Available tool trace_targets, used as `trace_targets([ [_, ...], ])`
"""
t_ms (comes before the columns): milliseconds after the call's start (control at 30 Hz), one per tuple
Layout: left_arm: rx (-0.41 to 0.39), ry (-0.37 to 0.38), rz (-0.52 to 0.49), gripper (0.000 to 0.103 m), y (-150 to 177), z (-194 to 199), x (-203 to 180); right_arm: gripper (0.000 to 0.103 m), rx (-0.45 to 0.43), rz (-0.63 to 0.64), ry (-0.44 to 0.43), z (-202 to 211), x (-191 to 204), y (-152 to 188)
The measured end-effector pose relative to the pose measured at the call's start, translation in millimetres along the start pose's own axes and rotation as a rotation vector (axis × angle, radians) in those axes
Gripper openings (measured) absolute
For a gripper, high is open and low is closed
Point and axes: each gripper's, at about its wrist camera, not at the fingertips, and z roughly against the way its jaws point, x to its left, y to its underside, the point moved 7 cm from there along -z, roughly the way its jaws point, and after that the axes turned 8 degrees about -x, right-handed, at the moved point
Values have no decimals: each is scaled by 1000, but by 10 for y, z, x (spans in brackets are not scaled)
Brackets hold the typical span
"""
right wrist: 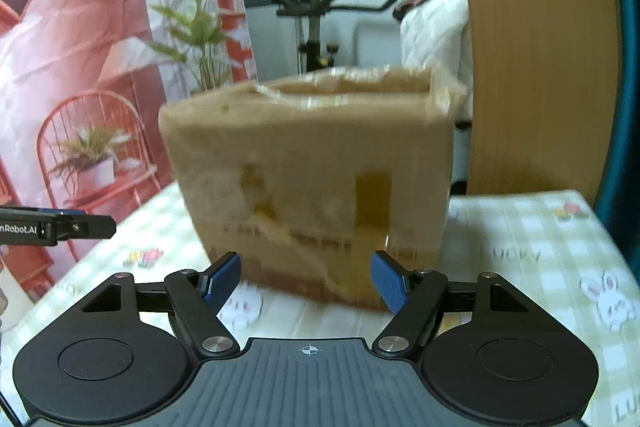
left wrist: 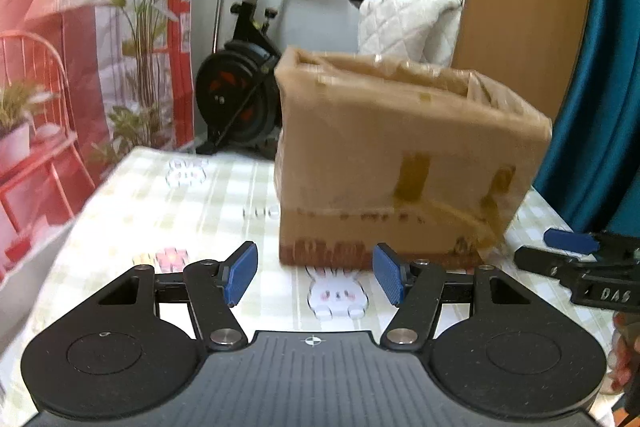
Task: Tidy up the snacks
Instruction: 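Lower the left tool to the brown-orange bar while the right tool grasps the bread bun bag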
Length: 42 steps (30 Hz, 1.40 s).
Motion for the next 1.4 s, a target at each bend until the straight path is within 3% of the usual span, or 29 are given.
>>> trace_targets([
  [300,69,0,34,66,383,-5,59,83,127,14,-6,9,203,532],
  [400,73,-6,42,66,447,22,78,92,165,-3,-6,-3,255,633],
  [733,93,-8,14,66,657,34,5,97,286,-79,29,-63,222,928],
  [833,99,-5,11,66,718,32,-19,102,326,-151,46,-100,210,1039],
  [1000,108,-1,6,66,782,36,-1,102,393,-201,60,-210,268,1203],
  [1200,128,0,17,66,853,-15,21,103,434,-92,87,-335,345,1297],
  [1333,143,13,26,66,893,-64,5,86,402,-41,60,-329,320,1257],
  [1400,159,22,25,66,923,-99,-20,83,390,-35,57,-321,248,1218],
])
